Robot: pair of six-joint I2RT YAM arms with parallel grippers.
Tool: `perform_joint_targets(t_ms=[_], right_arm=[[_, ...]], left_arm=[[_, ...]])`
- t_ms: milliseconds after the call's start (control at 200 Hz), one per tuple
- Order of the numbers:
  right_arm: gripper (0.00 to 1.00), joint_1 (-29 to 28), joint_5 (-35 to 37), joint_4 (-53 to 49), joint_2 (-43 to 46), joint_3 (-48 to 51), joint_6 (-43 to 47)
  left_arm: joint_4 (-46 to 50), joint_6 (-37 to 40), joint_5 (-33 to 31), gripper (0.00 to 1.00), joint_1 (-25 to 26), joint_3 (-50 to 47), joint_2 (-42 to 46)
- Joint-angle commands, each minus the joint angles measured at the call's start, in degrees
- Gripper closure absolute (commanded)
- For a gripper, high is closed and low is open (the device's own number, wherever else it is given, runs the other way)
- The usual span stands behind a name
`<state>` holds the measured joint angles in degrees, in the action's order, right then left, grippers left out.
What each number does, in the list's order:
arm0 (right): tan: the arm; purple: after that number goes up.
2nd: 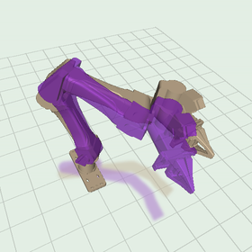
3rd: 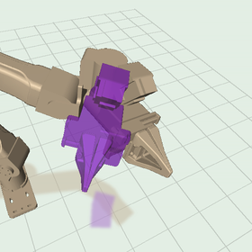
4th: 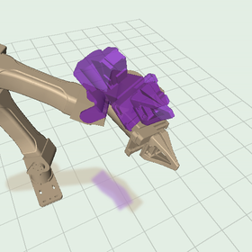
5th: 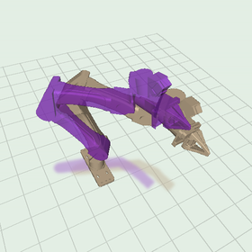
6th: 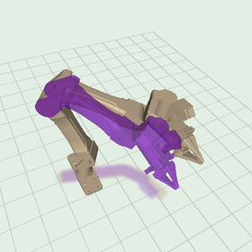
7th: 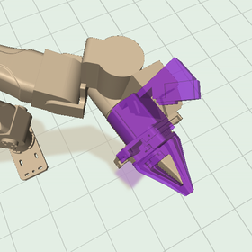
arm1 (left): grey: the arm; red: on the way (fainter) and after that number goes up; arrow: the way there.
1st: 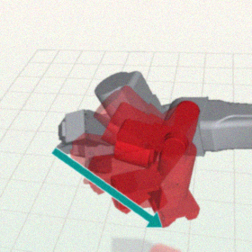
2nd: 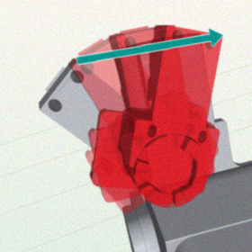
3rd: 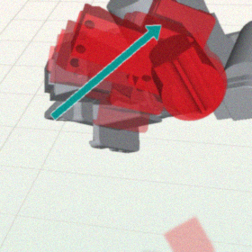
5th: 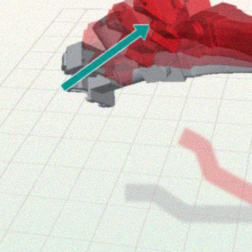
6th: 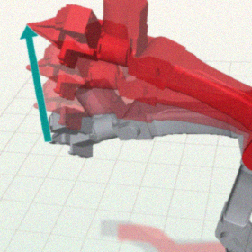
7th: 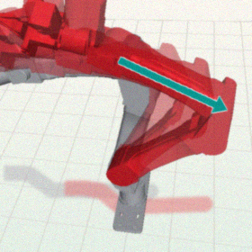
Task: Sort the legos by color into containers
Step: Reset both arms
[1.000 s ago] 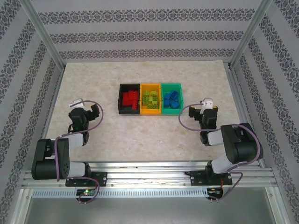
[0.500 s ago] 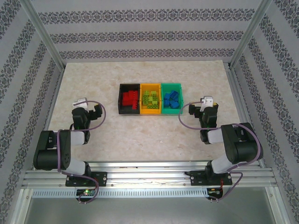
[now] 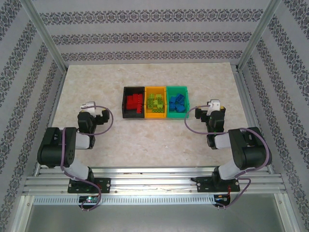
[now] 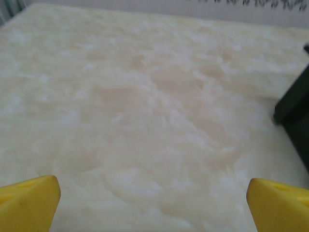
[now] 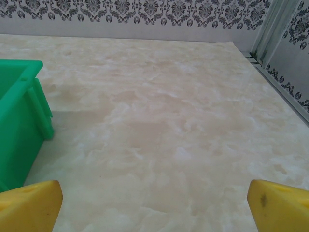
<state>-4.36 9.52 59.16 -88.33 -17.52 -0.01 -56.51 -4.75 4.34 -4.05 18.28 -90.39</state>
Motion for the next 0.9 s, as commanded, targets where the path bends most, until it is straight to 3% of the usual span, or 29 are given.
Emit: perform_joint_targets(t_ms=[0,55,135,739,894], right_arm=[[0.02,0.1,-1.1,1.46,0.08,-0.66,0.17],[0.02,0.05,-1.07,1.53,-0.06,-0.63,0.22],[0.02,0.05,-1.08,1.4,0.01,-0.76,0.22],[0.02,0.05,-1.01,1.44,-0.04,-0.67,0.19],[0.02,0.5,-4.4,1.29,0.15,-0.62,0.75]], left_arm=[[-5.41,2.2,0.85,0.01,0.63,0.52,-1.62],[-0.28,1.81,-0.06,0.01,0.63,1.14,0.63],[-4.96,1.93,0.18,0.01,0.62,0.53,-1.17],[-3.52,1.81,-0.07,0.01,0.66,0.77,-0.75],[-3.52,1.83,-0.09,0.01,0.63,0.78,-0.67]])
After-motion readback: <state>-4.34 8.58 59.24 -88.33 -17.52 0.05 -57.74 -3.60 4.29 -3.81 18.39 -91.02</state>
